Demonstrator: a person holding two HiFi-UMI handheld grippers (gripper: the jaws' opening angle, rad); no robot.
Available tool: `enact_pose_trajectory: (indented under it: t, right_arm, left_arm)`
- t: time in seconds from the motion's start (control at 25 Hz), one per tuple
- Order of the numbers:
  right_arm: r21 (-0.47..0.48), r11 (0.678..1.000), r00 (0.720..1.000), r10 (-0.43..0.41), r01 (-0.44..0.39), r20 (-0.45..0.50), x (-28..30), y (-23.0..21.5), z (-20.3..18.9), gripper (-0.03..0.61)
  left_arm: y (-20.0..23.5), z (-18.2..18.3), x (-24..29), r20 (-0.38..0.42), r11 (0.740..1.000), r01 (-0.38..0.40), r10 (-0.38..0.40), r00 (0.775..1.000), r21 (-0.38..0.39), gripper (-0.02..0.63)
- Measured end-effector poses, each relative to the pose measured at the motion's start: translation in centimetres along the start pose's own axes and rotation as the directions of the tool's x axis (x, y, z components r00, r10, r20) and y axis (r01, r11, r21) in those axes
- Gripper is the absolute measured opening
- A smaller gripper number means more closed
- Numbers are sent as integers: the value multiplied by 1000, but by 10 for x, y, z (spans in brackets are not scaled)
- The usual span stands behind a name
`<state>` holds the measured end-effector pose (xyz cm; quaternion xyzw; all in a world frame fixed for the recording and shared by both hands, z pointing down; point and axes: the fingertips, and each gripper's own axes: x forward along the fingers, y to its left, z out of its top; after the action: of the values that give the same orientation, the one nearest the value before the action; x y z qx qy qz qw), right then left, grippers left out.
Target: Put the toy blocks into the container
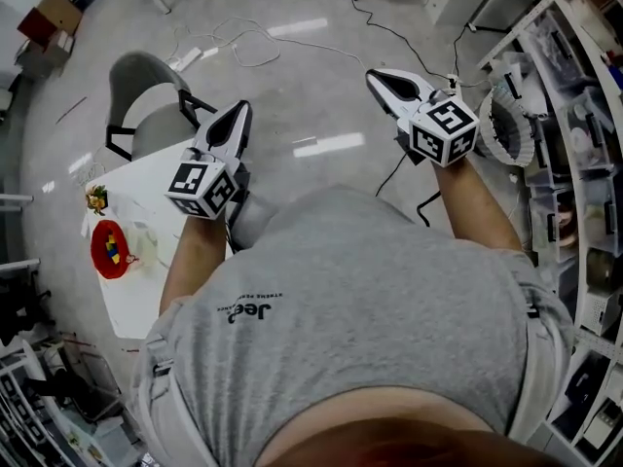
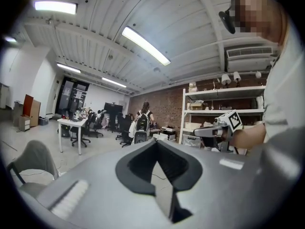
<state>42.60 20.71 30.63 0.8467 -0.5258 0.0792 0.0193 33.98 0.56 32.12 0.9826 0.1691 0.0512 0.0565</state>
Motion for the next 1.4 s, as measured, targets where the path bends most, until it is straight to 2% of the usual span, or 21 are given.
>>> enact_pose_trajectory:
  t: [0.64, 1.4]
  right_arm:
    - [-47, 997, 998, 55, -54, 15, 17, 17, 16, 2]
    - [-76, 995, 998, 66, -66, -1, 20, 25, 17, 2]
  left_arm:
    - [11, 12, -27, 49, 998, -59, 60, 997, -8, 58]
    - [12, 13, -38, 58, 998, -62, 62, 996, -10, 58]
